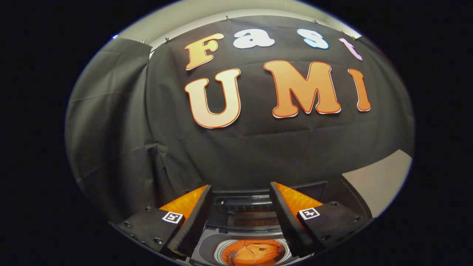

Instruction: Put the clothes into the washing machine and then close the washing machine lid.

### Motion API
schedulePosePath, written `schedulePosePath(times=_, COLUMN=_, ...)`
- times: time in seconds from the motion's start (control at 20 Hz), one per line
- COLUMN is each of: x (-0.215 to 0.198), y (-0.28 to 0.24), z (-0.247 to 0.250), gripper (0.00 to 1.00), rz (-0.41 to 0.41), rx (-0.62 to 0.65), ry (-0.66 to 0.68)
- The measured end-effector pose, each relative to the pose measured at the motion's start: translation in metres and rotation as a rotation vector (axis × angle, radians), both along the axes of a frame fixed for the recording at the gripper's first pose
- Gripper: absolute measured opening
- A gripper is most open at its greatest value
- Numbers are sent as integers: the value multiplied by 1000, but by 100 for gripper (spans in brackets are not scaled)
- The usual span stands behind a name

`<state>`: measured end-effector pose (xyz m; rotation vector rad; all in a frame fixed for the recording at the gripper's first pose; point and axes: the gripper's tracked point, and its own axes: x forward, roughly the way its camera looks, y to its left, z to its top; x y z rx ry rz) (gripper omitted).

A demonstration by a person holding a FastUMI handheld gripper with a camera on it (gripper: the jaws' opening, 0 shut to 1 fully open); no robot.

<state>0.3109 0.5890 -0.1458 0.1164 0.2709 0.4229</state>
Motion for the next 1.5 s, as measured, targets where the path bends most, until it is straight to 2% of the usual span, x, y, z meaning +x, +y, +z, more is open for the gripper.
schedulePosePath(times=0.25, x=63, y=0, z=-2, gripper=98, rz=-32, rx=-55, ry=-12)
schedulePosePath(times=0.5, x=115, y=8, z=-38, gripper=98, rz=-38, rx=-127, ry=46)
schedulePosePath(times=0.7, x=139, y=10, z=-65, gripper=98, rz=-47, rx=-143, ry=95)
schedulePosePath(times=1.05, x=153, y=11, z=-100, gripper=99, rz=-63, rx=-153, ry=176)
schedulePosePath(times=1.5, x=163, y=11, z=-103, gripper=99, rz=-64, rx=-177, ry=161)
